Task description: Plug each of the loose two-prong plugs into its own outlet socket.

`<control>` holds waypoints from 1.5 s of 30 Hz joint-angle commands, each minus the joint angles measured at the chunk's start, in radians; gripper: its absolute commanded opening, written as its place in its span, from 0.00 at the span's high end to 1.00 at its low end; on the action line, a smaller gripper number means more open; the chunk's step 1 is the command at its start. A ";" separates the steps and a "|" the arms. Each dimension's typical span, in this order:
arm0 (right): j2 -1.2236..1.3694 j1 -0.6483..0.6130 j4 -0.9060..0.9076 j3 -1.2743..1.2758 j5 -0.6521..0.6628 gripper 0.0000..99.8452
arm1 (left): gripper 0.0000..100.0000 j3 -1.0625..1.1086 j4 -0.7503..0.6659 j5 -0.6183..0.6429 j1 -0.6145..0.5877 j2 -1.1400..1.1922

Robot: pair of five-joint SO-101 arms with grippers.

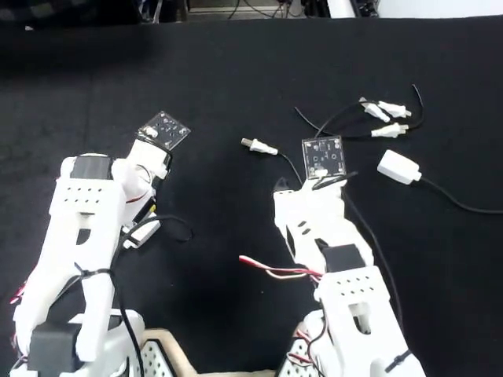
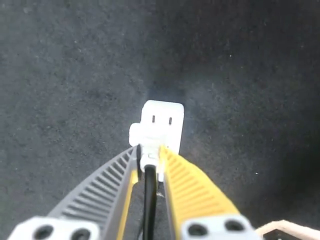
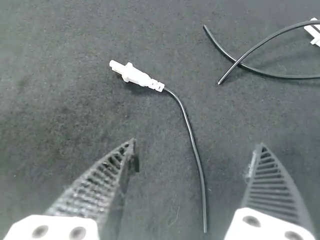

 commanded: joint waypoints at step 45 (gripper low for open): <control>-0.008 -0.015 -0.015 -0.007 -0.008 0.65 | 0.97 0.056 0.046 0.100 0.122 -0.005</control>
